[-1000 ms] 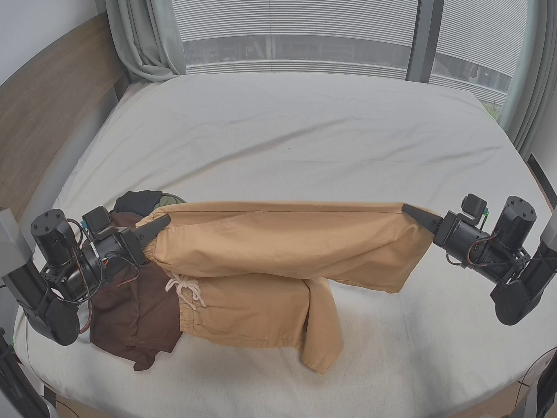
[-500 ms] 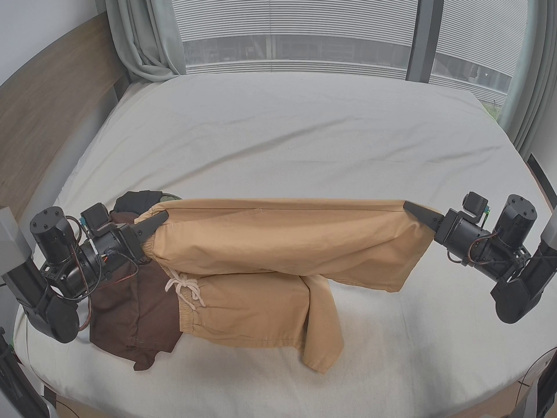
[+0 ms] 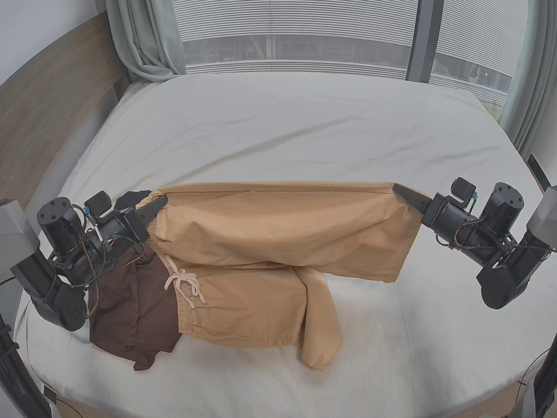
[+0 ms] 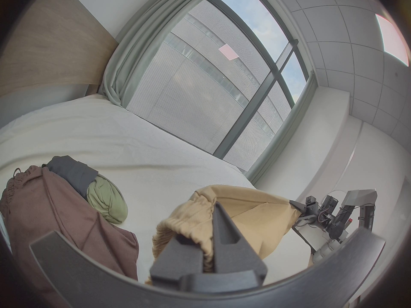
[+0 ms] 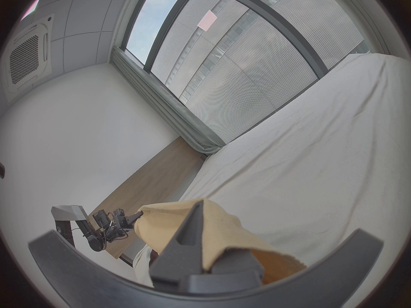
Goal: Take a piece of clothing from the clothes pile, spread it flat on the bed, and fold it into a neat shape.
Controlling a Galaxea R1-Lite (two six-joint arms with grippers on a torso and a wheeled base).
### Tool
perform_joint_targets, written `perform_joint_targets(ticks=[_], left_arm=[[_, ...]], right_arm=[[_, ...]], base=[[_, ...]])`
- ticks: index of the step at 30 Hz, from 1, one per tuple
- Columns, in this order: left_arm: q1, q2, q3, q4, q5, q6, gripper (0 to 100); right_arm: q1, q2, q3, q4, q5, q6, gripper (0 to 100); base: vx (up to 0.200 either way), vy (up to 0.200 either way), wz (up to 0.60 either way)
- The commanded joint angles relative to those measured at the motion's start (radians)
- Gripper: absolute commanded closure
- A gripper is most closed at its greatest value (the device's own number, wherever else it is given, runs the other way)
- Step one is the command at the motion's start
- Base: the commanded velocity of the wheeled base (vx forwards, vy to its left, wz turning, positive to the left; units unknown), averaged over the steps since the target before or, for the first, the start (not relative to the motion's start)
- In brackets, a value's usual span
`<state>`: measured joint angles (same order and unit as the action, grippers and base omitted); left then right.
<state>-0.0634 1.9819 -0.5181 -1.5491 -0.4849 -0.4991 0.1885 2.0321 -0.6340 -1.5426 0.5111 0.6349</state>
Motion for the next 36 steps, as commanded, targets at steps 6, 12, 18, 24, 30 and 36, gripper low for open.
perform_joint_targets(ticks=[6, 12, 18, 24, 30, 36], left_arm=[[-0.01, 0.115, -0.111, 0.0, 0.049, -0.007, 100], [-0.015, 0.153, -0.157, 0.0, 0.054, -0.019, 100], [-0.019, 0.218, -0.229, 0.0, 0.086, -0.021, 100], [-0.024, 0.281, -0.301, 0.0, 0.101, -0.019, 100], [-0.029, 0.331, -0.369, 0.0, 0.129, -0.021, 100], [-0.027, 0.365, -0.441, 0.0, 0.158, -0.048, 100]], right_arm=[[-0.015, 0.119, -0.111, 0.018, -0.002, 0.0, 100], [-0.029, 0.168, -0.182, 0.045, -0.002, 0.0, 100], [-0.035, 0.226, -0.259, 0.047, -0.002, 0.0, 100], [-0.035, 0.27, -0.329, 0.07, -0.002, 0.002, 100], [-0.035, 0.333, -0.406, 0.081, -0.003, 0.002, 100], [-0.037, 0.384, -0.484, 0.11, -0.006, 0.002, 100]], base=[[0.0, 0.0, 0.0], [0.0, 0.0, 0.0], [0.0, 0.0, 0.0], [0.0, 0.0, 0.0], [0.0, 0.0, 0.0], [0.0, 0.0, 0.0]])
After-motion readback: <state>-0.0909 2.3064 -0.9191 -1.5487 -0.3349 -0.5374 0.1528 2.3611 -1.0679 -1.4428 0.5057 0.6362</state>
